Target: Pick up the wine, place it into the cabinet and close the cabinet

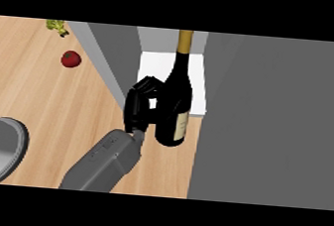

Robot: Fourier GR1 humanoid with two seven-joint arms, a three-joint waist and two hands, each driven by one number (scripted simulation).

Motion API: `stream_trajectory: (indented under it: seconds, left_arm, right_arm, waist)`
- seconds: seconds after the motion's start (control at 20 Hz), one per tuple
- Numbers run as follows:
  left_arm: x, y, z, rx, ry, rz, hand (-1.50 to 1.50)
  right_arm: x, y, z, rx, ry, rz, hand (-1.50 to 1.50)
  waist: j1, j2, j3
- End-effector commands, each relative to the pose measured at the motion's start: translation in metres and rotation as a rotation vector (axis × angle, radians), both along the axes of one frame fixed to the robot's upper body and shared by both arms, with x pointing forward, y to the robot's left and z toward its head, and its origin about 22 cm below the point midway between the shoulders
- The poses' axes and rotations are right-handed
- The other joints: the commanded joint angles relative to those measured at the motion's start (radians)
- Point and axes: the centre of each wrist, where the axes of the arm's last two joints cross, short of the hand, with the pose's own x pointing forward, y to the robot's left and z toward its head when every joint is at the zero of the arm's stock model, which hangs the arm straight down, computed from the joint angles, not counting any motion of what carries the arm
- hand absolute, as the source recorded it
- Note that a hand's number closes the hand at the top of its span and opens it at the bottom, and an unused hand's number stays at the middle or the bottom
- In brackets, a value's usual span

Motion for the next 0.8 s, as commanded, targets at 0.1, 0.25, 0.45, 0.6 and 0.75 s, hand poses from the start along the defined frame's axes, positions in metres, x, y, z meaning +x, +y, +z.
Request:
stream_trajectory:
  seconds: [0.1,0.25,0.45,0.6,0.75]
  left_arm:
    - [0.019,0.004,-0.004,-0.027,0.030,-0.010,1.50]
    - [0.024,-0.004,0.006,-0.018,0.026,0.025,1.50]
    - [0.051,-0.001,0.020,-0.020,0.038,0.034,1.50]
    - [0.061,-0.003,0.032,-0.041,0.058,0.037,1.50]
    - [0.075,0.002,0.041,-0.039,0.039,0.058,1.50]
  right_arm:
    - [-0.033,-0.008,0.028,0.071,-0.042,0.057,-1.50]
    - [-0.030,-0.008,0.017,0.082,-0.036,0.045,-1.50]
    - [-0.038,-0.008,0.025,0.081,-0.028,0.063,-1.50]
    - [-0.037,-0.009,0.019,0.079,-0.029,0.044,-1.50]
    - [-0.034,-0.010,0.023,0.062,-0.037,0.061,-1.50]
  waist:
    - [0.007,0.001,0.000]
    - [0.005,-0.001,0.001]
    - [-0.010,0.004,0.000]
    - [0.002,0.000,0.001]
    - [0.000,0.004,0.000]
